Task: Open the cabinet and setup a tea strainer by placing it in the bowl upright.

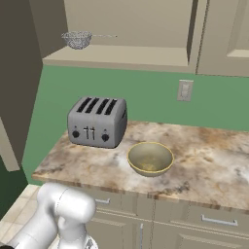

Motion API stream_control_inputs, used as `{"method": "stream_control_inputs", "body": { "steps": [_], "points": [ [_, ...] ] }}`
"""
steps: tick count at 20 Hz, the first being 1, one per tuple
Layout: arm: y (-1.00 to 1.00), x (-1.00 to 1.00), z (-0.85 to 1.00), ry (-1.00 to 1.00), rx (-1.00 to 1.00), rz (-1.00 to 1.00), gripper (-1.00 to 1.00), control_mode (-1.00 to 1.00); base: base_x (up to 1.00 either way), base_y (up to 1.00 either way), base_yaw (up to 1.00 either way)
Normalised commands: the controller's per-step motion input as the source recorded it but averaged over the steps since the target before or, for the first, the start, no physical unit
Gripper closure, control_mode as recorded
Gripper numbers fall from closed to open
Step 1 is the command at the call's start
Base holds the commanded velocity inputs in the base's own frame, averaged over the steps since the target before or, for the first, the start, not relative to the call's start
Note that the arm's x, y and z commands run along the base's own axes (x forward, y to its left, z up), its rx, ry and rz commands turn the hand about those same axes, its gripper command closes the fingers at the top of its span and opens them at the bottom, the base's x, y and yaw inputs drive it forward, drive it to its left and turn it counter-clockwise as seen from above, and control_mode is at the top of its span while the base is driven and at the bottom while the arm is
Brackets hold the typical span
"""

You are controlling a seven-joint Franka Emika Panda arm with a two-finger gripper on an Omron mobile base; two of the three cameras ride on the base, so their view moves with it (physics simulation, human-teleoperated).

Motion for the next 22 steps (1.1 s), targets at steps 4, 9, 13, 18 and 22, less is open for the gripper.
{"method": "stream_control_inputs", "body": {
  "steps": [4,9,13,18,22],
  "points": [
    [0.0,0.02,0.0,0.0,0.0,0.0,-1.0,-1.0,0.0,0.0,0.0],
    [-0.01,-0.16,0.0,0.02,0.02,0.0,-1.0,-1.0,0.0,0.0,0.0],
    [0.0,-0.72,0.01,0.02,0.07,0.01,-1.0,-1.0,0.0,0.0,0.0],
    [-0.08,-0.84,0.0,0.06,0.11,0.1,-1.0,-1.0,0.0,0.0,0.0],
    [-0.2,-0.52,0.16,0.01,0.23,0.23,-1.0,-1.0,0.0,0.0,0.0]
  ]
}}
